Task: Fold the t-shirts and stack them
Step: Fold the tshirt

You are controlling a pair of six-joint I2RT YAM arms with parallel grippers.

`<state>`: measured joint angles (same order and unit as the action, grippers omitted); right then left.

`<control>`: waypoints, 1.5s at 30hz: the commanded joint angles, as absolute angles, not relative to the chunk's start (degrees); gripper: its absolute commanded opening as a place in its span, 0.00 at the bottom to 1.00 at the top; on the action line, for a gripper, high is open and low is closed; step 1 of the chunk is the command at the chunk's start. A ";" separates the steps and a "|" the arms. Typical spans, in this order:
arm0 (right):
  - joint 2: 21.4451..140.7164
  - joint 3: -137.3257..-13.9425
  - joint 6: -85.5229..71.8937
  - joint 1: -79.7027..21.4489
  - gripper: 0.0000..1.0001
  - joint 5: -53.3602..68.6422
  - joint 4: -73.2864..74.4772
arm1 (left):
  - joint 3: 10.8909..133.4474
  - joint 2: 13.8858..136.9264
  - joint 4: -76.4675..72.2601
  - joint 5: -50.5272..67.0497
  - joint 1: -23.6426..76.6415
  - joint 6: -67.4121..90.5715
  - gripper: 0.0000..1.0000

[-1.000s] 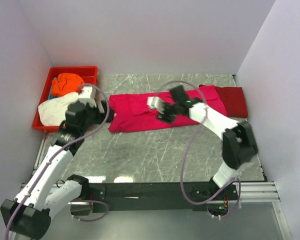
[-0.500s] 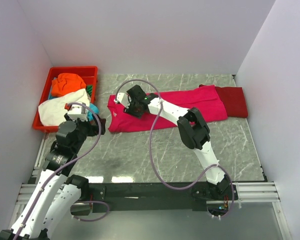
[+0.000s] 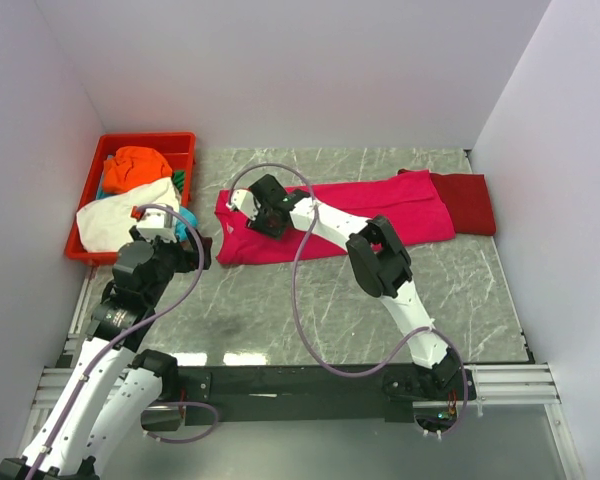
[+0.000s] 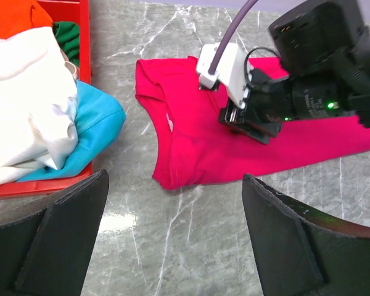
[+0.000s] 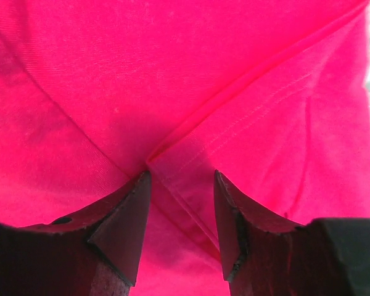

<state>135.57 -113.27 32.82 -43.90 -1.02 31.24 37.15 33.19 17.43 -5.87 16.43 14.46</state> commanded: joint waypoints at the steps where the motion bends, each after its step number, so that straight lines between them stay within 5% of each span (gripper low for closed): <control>1: 136.93 -116.36 31.99 -44.21 0.51 -2.28 31.91 | 38.15 32.52 15.65 -5.19 16.26 13.97 0.94; 8: 136.59 -116.02 31.55 -44.30 0.32 -2.28 31.56 | 38.23 32.43 15.64 -4.92 16.26 13.97 0.94; 15: 132.81 -114.44 31.29 -44.03 0.00 -2.90 29.71 | 38.23 32.78 15.56 -4.83 16.26 13.89 0.94; 27: 128.50 -112.50 24.97 -37.72 0.00 -8.70 22.59 | 38.14 32.61 15.56 -4.83 16.26 13.89 0.94; 35: 127.89 -112.59 20.92 -31.12 0.60 -13.72 22.15 | 37.97 33.05 15.38 -4.13 16.26 14.15 0.94; 41: 119.65 -107.24 25.91 -28.48 0.64 -3.54 27.14 | 37.18 35.06 14.06 -1.51 16.26 19.06 0.95; 45: 109.71 -95.42 43.12 -27.16 0.66 16.31 36.81 | 35.52 38.40 13.28 3.75 16.26 30.47 0.93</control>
<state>121.34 -101.71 30.44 -27.33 0.60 29.21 36.82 36.64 15.92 -1.69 16.43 21.41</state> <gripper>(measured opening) 0.654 0.940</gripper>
